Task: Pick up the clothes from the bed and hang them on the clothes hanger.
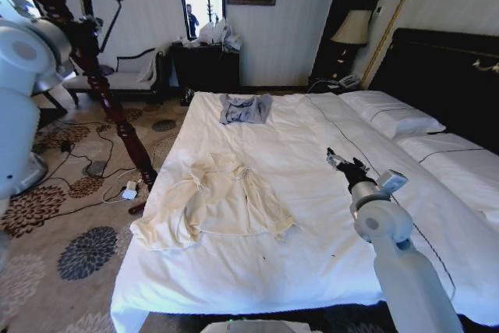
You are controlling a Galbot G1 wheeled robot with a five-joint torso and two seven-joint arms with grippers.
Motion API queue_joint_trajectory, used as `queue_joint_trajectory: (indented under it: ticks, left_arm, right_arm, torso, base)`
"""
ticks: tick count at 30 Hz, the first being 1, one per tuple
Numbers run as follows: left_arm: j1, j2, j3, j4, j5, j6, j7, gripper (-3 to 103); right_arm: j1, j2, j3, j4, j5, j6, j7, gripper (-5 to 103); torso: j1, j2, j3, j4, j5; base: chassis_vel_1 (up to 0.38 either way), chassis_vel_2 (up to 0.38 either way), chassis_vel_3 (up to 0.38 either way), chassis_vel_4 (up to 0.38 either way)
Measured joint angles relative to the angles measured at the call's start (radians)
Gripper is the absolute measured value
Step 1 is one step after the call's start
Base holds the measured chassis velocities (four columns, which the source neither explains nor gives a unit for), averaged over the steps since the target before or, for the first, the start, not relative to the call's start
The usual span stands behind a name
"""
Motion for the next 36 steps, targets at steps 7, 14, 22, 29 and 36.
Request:
queue_joint_trajectory:
  ticks: [7,14,22,29,36]
  left_arm:
    - [0.249,0.009,-0.102,-0.177,-0.061,-0.010,-0.035,20]
    - [0.608,-0.006,-0.179,-0.350,-0.074,-0.063,-0.046,20]
    - [0.875,-0.130,-0.204,-0.422,-0.169,-0.081,0.006,20]
    - [1.064,-0.190,-0.345,-0.423,-0.173,-0.042,0.089,20]
    - [1.148,-0.266,-0.458,-0.406,-0.128,-0.038,0.124,20]
  right_arm:
    - [0.021,-0.024,-0.051,-0.050,-0.005,0.012,0.003,100]
    - [0.130,-0.118,-0.219,-0.178,0.091,0.043,0.002,100]
    - [0.342,-0.169,-0.454,-0.375,0.262,0.063,-0.074,100]
    - [0.591,-0.126,-0.791,-0.614,0.037,0.116,-0.225,100]
    - [0.682,-0.056,-0.991,-0.674,-0.033,0.135,-0.289,100]
  torso:
    - [0.000,0.000,0.000,-0.0002,0.0000]
    - [0.000,0.000,0.000,0.0007,-0.0003]
    - [0.000,0.000,0.000,-0.0011,0.0005]
    - [0.000,0.000,0.000,0.0006,-0.0002]
    - [0.000,0.000,0.000,0.0005,-0.0006]
  base:
    - [0.000,0.000,0.000,0.000]
    - [0.000,0.000,0.000,0.000]
    - [0.000,0.000,0.000,0.000]
    - [0.000,0.000,0.000,0.000]
    - [0.000,0.000,0.000,0.000]
